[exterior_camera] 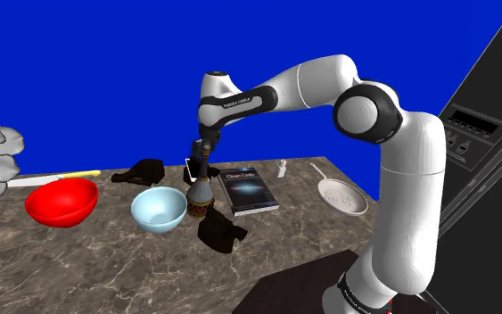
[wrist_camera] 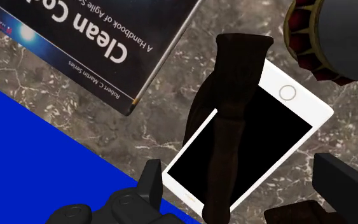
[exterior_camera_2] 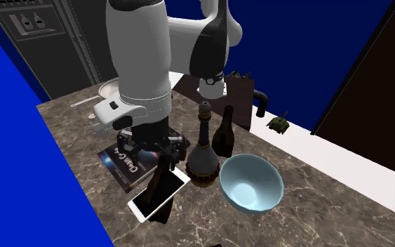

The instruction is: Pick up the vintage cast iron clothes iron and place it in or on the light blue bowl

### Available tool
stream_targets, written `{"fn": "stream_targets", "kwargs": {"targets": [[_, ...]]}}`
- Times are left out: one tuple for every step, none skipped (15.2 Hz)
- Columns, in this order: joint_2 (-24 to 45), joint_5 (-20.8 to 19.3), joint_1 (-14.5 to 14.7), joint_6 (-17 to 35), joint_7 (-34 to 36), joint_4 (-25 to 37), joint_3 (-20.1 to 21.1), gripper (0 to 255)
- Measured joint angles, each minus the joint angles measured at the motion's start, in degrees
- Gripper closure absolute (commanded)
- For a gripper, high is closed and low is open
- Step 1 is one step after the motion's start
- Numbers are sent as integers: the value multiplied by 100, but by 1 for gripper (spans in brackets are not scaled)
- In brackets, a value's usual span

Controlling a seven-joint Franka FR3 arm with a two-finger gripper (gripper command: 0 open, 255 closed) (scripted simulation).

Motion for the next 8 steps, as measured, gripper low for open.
{"fn": "stream_targets", "kwargs": {"targets": [[265, 4, -13, -20, -32, 290, -7, 0], [412, -1, 3, -19, -14, 429, -7, 0], [494, -4, 13, -13, -6, 503, -6, 0], [557, -10, 18, 54, 5, 498, -8, 0], [602, -13, 16, 102, 5, 494, -10, 0], [653, -18, 21, 154, 15, 495, -13, 0], [706, -21, 21, 196, 16, 506, -15, 0], [744, -24, 19, 246, 18, 494, -17, 0]]}}
